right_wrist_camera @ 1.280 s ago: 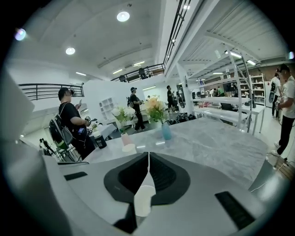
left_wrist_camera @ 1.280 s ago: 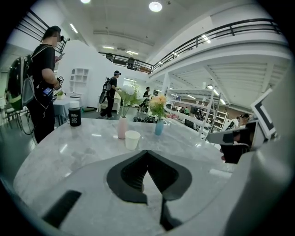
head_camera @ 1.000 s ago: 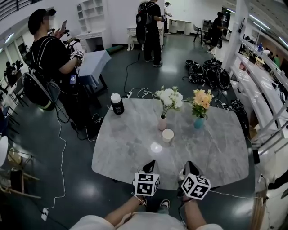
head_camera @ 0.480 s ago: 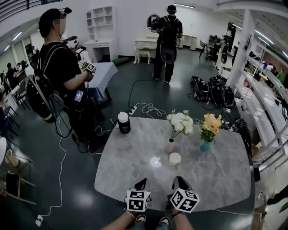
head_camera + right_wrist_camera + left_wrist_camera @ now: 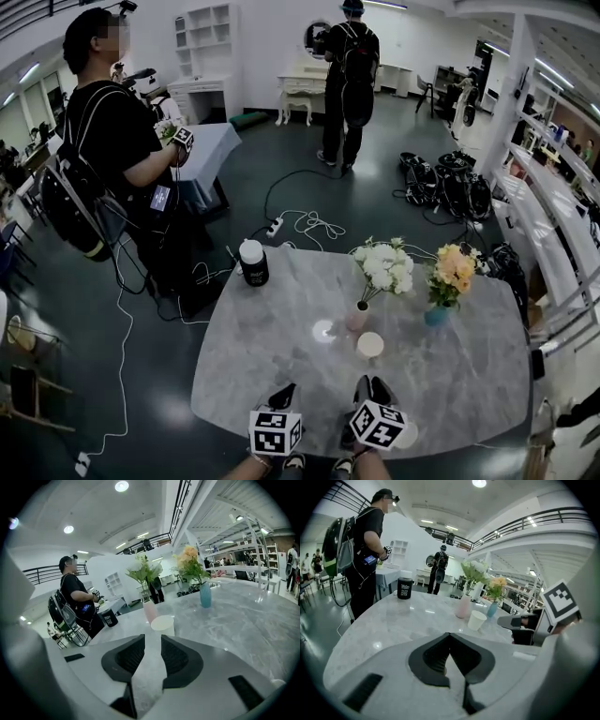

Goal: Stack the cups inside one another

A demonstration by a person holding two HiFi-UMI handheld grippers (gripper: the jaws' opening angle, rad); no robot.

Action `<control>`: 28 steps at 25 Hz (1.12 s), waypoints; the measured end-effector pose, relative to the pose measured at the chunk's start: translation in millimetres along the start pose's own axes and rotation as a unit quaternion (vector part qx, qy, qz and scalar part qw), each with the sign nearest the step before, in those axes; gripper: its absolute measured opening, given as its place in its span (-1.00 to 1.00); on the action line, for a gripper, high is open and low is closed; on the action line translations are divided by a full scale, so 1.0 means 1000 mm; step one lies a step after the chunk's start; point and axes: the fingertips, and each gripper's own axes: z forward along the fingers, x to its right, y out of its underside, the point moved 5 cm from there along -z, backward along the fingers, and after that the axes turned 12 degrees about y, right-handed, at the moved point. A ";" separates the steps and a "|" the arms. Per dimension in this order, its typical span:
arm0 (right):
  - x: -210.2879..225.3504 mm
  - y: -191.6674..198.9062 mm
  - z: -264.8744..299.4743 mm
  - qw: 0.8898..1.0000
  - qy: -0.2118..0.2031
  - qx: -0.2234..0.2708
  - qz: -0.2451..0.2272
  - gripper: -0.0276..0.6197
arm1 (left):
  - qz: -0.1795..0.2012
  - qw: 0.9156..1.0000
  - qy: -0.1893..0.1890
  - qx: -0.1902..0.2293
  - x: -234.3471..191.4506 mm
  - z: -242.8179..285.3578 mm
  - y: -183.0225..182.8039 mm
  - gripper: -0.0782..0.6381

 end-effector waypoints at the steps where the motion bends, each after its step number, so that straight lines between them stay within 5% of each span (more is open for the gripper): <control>1: 0.000 0.002 0.006 1.000 0.003 -0.002 -0.003 -0.69 | -0.004 1.000 0.001 -0.001 -0.002 0.001 0.002 -0.79; 19: -0.003 0.016 0.092 0.998 0.038 -0.029 -0.047 -0.24 | -0.048 0.998 -0.014 -0.028 -0.031 0.008 0.029 -0.79; 28: -0.002 0.015 0.115 0.997 0.044 -0.030 -0.058 -0.18 | -0.051 0.998 -0.019 -0.040 -0.034 0.017 0.031 -0.79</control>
